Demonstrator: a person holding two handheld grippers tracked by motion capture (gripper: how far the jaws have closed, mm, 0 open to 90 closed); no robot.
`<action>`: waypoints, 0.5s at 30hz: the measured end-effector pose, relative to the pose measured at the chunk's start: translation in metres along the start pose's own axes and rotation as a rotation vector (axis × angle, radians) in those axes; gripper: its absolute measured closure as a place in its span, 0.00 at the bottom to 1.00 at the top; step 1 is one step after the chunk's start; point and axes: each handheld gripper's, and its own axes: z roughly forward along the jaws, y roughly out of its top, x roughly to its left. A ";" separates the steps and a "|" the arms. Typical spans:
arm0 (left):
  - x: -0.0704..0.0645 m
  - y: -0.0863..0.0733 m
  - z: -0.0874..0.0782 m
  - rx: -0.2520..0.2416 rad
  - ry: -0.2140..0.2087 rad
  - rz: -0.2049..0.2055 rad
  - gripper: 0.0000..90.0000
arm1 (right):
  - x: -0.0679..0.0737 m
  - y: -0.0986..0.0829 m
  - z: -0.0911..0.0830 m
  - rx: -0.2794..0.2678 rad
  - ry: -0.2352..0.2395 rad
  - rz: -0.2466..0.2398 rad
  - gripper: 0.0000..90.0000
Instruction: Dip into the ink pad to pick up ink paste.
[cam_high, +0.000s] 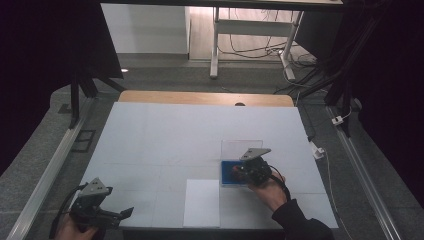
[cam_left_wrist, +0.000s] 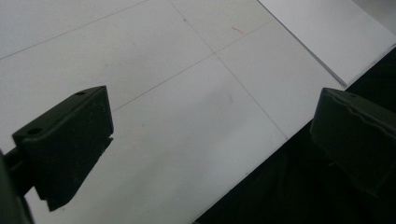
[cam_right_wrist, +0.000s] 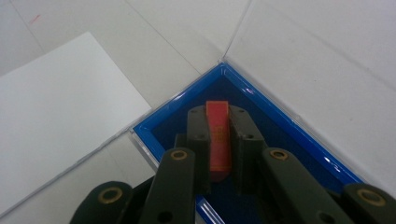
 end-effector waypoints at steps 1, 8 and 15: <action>0.000 0.000 0.000 -0.001 0.000 -0.001 0.00 | 0.000 0.001 0.000 0.004 -0.004 -0.012 0.89; 0.000 0.000 0.000 -0.002 0.000 -0.004 0.00 | 0.000 0.001 -0.001 0.001 0.003 -0.005 0.89; 0.000 0.000 0.000 -0.002 0.000 -0.004 0.00 | -0.002 0.001 -0.001 0.005 0.006 0.006 0.89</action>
